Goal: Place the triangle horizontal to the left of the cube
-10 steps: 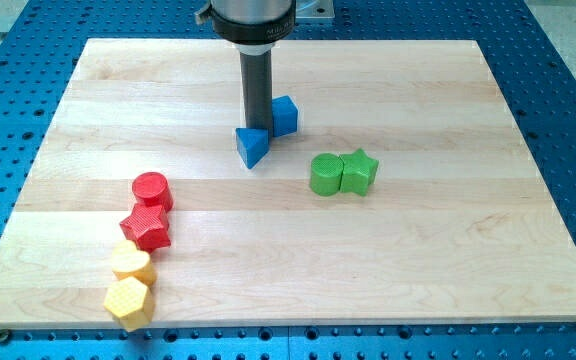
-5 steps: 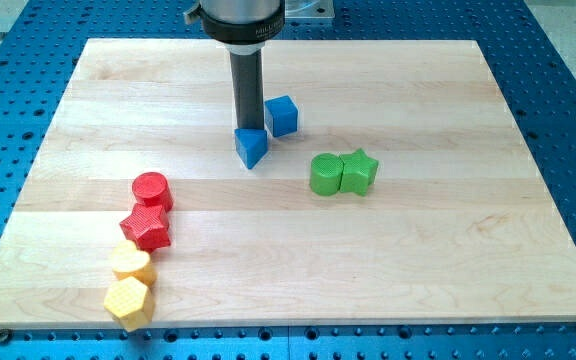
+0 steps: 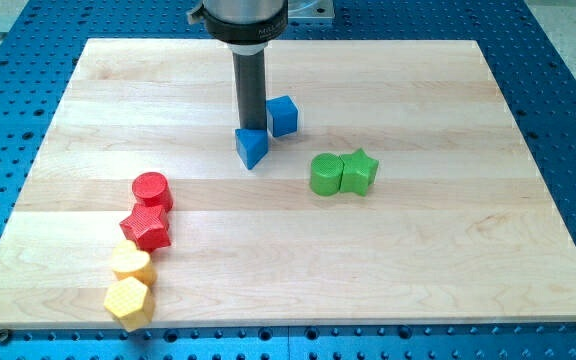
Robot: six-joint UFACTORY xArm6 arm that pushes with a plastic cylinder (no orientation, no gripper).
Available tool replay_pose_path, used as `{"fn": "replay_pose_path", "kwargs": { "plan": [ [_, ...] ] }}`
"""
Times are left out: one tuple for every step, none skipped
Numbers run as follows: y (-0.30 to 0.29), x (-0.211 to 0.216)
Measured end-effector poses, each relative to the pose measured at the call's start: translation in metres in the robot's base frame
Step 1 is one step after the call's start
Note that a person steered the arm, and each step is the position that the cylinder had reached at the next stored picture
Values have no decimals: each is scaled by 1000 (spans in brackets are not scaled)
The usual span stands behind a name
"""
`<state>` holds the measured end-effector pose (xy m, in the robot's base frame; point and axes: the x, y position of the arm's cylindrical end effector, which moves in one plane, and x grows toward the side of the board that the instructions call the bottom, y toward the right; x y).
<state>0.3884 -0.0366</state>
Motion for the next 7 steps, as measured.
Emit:
{"fn": "replay_pose_path", "kwargs": {
  "plan": [
    [7,0],
    [13,0],
    [-2,14],
    [36,-2],
    [77,43],
    [52,85],
    [26,87]
  ]
}}
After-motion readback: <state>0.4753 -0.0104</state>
